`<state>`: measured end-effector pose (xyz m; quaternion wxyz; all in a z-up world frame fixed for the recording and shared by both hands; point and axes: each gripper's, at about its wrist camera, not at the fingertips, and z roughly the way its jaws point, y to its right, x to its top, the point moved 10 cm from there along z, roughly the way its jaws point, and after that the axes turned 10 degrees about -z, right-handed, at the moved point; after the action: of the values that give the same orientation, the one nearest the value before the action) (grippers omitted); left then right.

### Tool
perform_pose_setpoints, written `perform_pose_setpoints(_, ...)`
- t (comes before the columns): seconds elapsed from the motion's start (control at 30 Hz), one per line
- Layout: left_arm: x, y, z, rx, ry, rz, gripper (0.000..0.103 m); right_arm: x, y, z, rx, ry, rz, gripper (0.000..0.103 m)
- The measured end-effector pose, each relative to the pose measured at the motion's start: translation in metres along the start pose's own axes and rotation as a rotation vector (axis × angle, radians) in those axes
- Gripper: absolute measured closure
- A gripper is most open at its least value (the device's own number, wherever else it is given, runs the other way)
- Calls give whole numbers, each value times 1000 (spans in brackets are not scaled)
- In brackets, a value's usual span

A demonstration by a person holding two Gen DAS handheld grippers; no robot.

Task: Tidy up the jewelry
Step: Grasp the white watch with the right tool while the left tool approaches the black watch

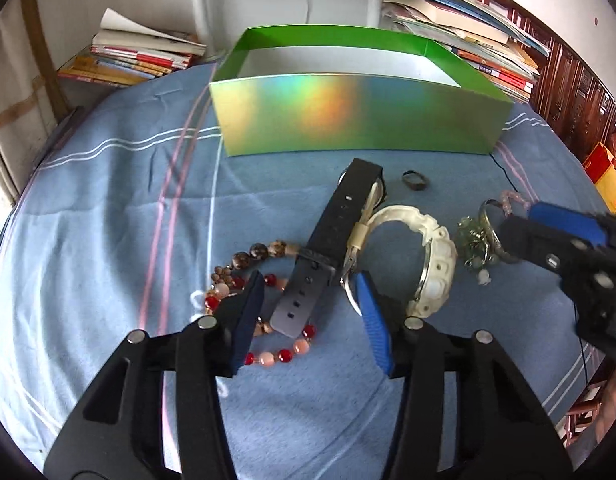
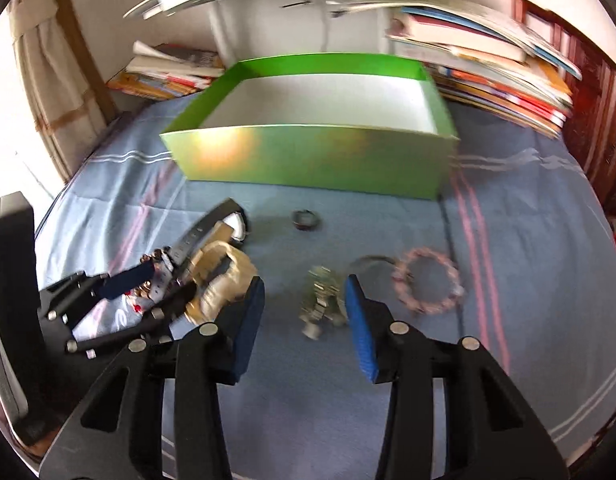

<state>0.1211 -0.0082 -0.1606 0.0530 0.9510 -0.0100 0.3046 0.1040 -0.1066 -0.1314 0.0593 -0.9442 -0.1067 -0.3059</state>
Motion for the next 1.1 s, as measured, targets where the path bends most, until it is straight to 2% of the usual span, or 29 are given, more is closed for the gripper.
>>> perform_pose_setpoints(0.1, -3, -4, -3, 7, 1, -18, 46, 7, -18, 15, 25, -27, -22, 60)
perform_pose_setpoints(0.2, -4, -6, -7, 21, 12, -20, 39, 13, -23, 15, -17, -19, -48, 59)
perform_pose_setpoints(0.3, -7, -9, -9, 18, 22, -23, 32, 16, -28, 11, 17, -12, -41, 59)
perform_pose_setpoints(0.4, -8, -12, -13, 12, 29, -30, 31, 17, -35, 8, 4, -6, -82, 58)
perform_pose_setpoints(0.6, -10, -17, -18, 25, 47, -16, 29, 9, -49, 34, -8, -88, -134, 56)
perform_pose_setpoints(0.7, -11, -21, -18, 25, 45, -20, 25, 5, -53, 37, 42, -100, -124, 70)
perform_pose_setpoints(0.8, -11, -24, -19, 28, 47, -25, 25, 3, -52, 33, 4, -87, -141, 77)
perform_pose_setpoints(0.83, -11, -25, -19, 32, 49, -26, 25, 3, -51, 31, -1, -83, -140, 84)
perform_pose_setpoints(1.1, -11, -26, -22, 39, 55, -28, 24, 0, -24, 20, -38, -67, -73, 85)
